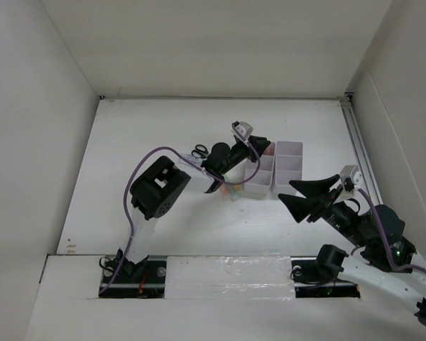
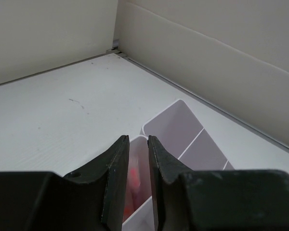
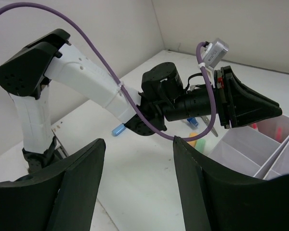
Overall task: Sort the stationery into containers
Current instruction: Place the stationery into the container, then grab a piece of stationery with the right arm
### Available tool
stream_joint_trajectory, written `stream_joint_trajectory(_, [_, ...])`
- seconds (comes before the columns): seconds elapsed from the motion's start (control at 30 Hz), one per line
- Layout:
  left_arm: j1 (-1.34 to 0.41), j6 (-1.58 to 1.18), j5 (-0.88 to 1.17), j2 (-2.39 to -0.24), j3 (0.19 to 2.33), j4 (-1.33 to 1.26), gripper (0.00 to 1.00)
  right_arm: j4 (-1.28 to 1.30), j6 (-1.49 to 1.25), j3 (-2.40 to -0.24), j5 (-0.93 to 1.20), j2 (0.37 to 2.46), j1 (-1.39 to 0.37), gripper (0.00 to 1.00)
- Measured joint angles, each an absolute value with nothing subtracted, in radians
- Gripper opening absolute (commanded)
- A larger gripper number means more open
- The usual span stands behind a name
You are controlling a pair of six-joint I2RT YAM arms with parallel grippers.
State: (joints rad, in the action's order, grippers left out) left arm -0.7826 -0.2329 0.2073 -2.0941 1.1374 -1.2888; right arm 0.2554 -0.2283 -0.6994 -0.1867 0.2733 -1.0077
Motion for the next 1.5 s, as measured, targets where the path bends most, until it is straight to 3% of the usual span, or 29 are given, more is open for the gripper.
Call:
stream_joint_trajectory(0.2, [-0.784,-0.223,0.206,-2.094,1.135,-1.290,0.20,0.255,-0.230,-0.699,-0.182,0.273,-1.008,0.64])
stream_joint_trajectory(0.23, [-0.784,-0.222,0.206,-2.094,1.134,-1.291,0.24,0.255,-0.232,-0.699,-0.182,0.273,-1.008,0.64])
stream_joint_trajectory(0.37, [-0.791,-0.210,0.192,-2.065,1.089,-1.286,0.52,0.256,-0.233,-0.699,-0.179,0.273,-1.008,0.64])
stream_joint_trajectory(0.47, [-0.823,-0.165,0.159,-2.001,1.045,-1.267,0.63,0.256,-0.235,-0.699,-0.179,0.273,-1.008,0.64])
stream_joint_trajectory(0.5, [-0.839,-0.146,0.141,-1.973,1.039,-1.260,0.71,0.255,-0.236,-0.698,-0.178,0.273,-1.008,0.64])
stream_joint_trajectory(0.53, [-0.855,-0.128,0.123,-1.942,1.038,-1.256,0.90,0.255,-0.236,-0.698,-0.176,0.273,-1.008,0.64])
stream_joint_trajectory(0.6, [-0.885,-0.104,0.087,-1.865,1.038,-1.256,1.00,0.254,-0.236,-0.697,-0.174,0.274,-1.008,0.64])
stream_joint_trajectory(0.83, [-0.894,-0.080,-0.266,-1.554,1.058,-1.164,1.00,0.253,-0.234,-0.696,-0.176,0.282,-1.008,0.65])
stream_joint_trajectory(0.93, [-0.884,-0.123,-0.508,-1.467,1.118,-0.928,1.00,0.253,-0.232,-0.694,-0.182,0.288,-1.008,0.65])
stream_joint_trajectory(1.03, [-0.849,-0.288,-0.691,-1.426,1.234,-0.515,1.00,0.253,-0.228,-0.693,-0.190,0.300,-1.008,0.67])
stream_joint_trajectory(1.17, [-0.792,-0.383,-0.819,-1.263,1.075,-0.309,1.00,0.252,-0.223,-0.692,-0.196,0.329,-1.008,0.82])
stream_joint_trajectory(1.27, [-0.748,-0.459,-0.845,-1.101,0.911,-0.167,1.00,0.248,-0.213,-0.692,-0.200,0.366,-1.008,0.84])
stream_joint_trajectory(1.5, [-0.699,-0.719,-0.865,-1.055,0.934,0.108,1.00,0.242,-0.196,-0.720,-0.187,0.522,-1.008,0.87])
